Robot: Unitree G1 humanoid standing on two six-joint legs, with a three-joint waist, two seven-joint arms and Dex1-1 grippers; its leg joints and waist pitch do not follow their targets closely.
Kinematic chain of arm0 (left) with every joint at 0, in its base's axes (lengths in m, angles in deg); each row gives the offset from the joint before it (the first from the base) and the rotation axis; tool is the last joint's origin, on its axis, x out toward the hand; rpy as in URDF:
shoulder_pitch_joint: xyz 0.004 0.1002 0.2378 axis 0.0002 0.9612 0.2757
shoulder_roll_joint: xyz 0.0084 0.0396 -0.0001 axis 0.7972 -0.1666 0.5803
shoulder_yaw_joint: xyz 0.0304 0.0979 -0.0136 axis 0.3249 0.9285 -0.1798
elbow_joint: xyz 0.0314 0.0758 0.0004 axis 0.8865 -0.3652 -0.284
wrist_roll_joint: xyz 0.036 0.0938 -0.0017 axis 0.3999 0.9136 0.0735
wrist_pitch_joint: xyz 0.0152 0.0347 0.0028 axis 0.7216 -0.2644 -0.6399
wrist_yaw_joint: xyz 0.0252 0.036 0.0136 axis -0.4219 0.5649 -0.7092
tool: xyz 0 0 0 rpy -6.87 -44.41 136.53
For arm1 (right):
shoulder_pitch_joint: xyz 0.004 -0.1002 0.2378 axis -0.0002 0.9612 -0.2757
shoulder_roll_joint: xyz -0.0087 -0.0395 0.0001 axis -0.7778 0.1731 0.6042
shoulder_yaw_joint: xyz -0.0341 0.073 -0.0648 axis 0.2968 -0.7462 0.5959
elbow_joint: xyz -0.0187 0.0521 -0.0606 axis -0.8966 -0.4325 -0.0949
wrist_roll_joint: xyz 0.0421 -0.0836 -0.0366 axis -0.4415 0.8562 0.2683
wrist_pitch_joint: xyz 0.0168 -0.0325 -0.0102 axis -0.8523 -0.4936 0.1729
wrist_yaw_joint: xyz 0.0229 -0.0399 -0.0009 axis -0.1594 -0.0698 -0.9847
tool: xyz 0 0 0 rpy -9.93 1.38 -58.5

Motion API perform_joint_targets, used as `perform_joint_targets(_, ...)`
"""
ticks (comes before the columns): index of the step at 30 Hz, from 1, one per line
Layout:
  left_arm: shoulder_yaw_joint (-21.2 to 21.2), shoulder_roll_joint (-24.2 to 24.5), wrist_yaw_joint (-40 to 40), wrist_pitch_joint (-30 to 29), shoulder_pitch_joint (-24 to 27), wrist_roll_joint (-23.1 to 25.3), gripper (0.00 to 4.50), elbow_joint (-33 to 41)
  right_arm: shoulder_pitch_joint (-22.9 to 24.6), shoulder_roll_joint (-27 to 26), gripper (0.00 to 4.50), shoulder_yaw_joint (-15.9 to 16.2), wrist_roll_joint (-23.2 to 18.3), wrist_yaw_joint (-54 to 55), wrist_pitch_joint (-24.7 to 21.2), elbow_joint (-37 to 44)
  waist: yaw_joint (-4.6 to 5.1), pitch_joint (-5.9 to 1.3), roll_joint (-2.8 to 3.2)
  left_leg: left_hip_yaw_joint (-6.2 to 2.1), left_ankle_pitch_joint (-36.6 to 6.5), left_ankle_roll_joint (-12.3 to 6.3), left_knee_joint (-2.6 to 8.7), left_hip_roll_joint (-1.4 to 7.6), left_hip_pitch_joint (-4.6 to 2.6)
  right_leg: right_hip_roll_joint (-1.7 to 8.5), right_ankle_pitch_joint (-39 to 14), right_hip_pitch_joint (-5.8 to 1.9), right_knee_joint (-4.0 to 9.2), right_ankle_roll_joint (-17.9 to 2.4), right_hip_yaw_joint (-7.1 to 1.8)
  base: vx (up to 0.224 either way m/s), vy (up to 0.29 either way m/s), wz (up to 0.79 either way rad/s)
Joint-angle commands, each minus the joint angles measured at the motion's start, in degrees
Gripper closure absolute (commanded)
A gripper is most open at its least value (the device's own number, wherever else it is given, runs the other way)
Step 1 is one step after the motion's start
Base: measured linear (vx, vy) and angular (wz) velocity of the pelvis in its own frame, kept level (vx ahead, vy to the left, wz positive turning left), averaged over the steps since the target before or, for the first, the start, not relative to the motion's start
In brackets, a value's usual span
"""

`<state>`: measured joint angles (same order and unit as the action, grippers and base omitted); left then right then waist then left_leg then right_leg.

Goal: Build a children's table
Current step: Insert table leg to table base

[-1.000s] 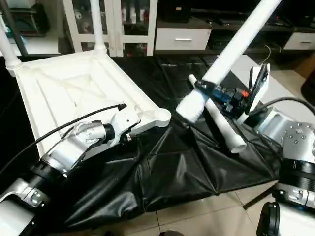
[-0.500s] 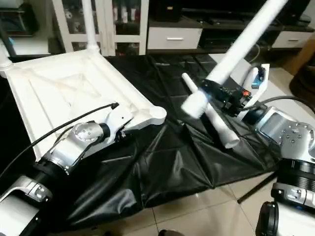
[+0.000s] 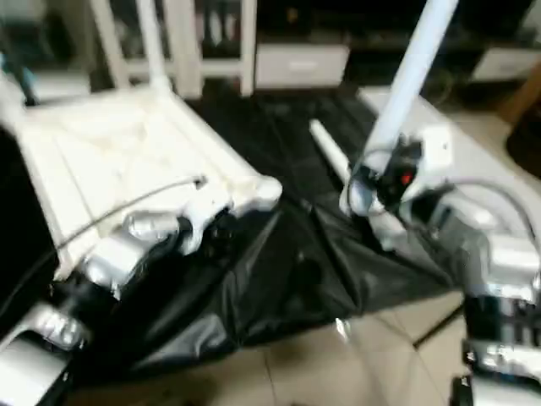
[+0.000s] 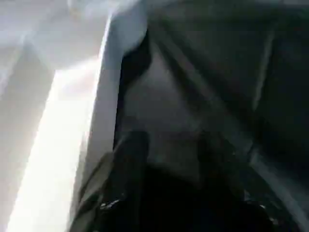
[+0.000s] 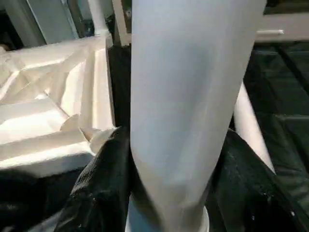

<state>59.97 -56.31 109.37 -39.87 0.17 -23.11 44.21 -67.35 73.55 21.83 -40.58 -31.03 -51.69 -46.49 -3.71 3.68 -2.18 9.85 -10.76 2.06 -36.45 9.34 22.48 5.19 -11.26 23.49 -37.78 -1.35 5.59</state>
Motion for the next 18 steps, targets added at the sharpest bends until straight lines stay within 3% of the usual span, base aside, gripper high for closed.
perform_joint_targets(1, -0.62, -0.18, -2.23, -0.04, -0.66, 1.92, 2.84, -0.74, 0.40, 0.32, 2.62, -0.14, 0.43, 1.00, 2.02, 2.64, 0.02, -3.95, 0.17, -1.06, -10.86, -1.96, 4.36, 3.64, -1.56, 4.10, -11.51, -2.92, 6.25, -12.18, -3.47, 0.000, 0.000, 0.00)
perform_joint_targets(5, -2.07, 0.18, -4.30, 1.36, -1.27, 2.24, 3.19, -1.69, 1.15, -0.66, 2.62, -0.26, 0.10, 1.30, 2.59, 3.83, 0.49, -3.71, 0.28, -1.44, -15.46, 0.67, 5.18, 4.03, -1.77, 4.15, -18.25, -3.08, 6.99, -9.26, -3.16, 0.000, 0.000, 0.00)
perform_joint_targets(6, -2.18, 0.36, -4.24, 1.61, -1.31, 2.25, 3.23, -1.67, 1.28, -0.94, 2.62, -0.32, 0.12, 1.49, 2.91, 4.03, 0.68, -3.62, 0.59, -1.58, -16.93, 1.31, 5.37, 4.11, -1.88, 4.12, -18.66, -2.92, 7.23, -8.84, -3.19, 0.000, 0.000, 0.00)
perform_joint_targets(8, -2.15, 0.68, -4.25, 2.00, -1.23, 2.47, 3.29, -1.51, 1.56, -1.19, 2.62, -0.19, 0.31, 1.87, 3.37, 4.29, 0.80, -3.77, 0.63, -1.66, -17.15, 1.70, 5.50, 4.13, -1.79, 4.29, -17.49, -3.10, 7.18, -8.79, -3.22, 0.000, 0.000, 0.00)
perform_joint_targets(10, -1.51, 1.64, -3.04, 6.12, -0.81, 2.97, 3.57, -0.53, 2.54, -2.22, 2.62, -0.29, -0.35, 2.20, 3.99, 5.64, 0.94, -3.89, 0.81, -1.76, -16.75, 1.48, 5.60, 4.07, -1.46, 4.41, -17.17, -3.32, 7.36, -8.54, -3.16, 0.000, 0.000, 0.00)
perform_joint_targets(11, -1.99, 1.45, -2.39, 7.75, -0.33, 2.08, 3.64, 1.21, 3.13, -2.55, 2.62, -0.33, -0.64, 2.35, 3.92, 6.42, 0.95, -3.87, 1.07, -1.81, -16.77, 1.55, 5.63, 4.06, -1.38, 4.44, -17.15, -3.35, 7.28, -8.58, -3.16, 0.000, 0.000, 0.00)
perform_joint_targets(14, -3.47, 0.53, 1.23, 11.56, 1.92, -1.23, 3.70, 9.15, 5.00, -3.33, 2.62, -0.92, -0.90, 2.61, 3.95, 8.84, 0.87, -3.81, 1.06, -1.66, -17.77, 1.78, 5.65, 4.32, -1.70, 4.69, -17.31, -3.05, 7.47, -9.48, -3.33, 0.000, 0.000, 0.00)
perform_joint_targets(15, -4.68, -0.14, 1.88, 10.22, 2.82, -3.23, 3.71, 11.79, 5.61, -3.57, 2.62, -1.14, -1.18, 2.74, 4.20, 9.79, 0.74, -3.84, 1.42, -1.60, -17.62, 1.85, 5.61, 4.33, -1.71, 4.66, -16.79, -2.99, 7.36, -9.95, -3.36, 0.000, 0.000, 0.00)
perform_joint_targets(16, -5.54, -0.61, 2.13, 9.08, 3.39, -4.60, 3.71, 13.39, 5.99, -3.72, 2.62, -1.28, -1.42, 2.81, 4.35, 10.41, 0.82, -3.81, 1.27, -1.48, -17.51, 1.84, 5.65, 4.43, -1.71, 4.62, -16.19, -2.99, 7.29, -10.12, -3.43, 0.000, 0.000, 0.00)
perform_joint_targets(17, -8.83, -2.19, -1.44, 4.98, 4.59, -6.85, 3.71, 16.30, 7.22, -4.67, 2.62, -1.64, -1.10, 4.47, 4.83, 12.61, 0.70, -3.89, 1.63, -1.23, -17.10, 1.70, 5.52, 4.31, -1.65, 4.51, -15.24, -2.95, 7.15, -10.62, -3.48, 0.000, 0.000, 0.00)
perform_joint_targets(18, -11.39, -3.57, -4.28, 3.42, 5.92, -8.51, 3.71, 18.56, 8.23, -5.55, 2.62, -1.97, -0.65, 6.47, 4.53, 14.25, 0.73, -3.97, 1.44, -1.25, -16.57, 1.61, 5.47, 4.29, -1.54, 4.48, -14.89, -3.08, 6.95, -10.64, -3.45, 0.000, 0.000, 0.00)
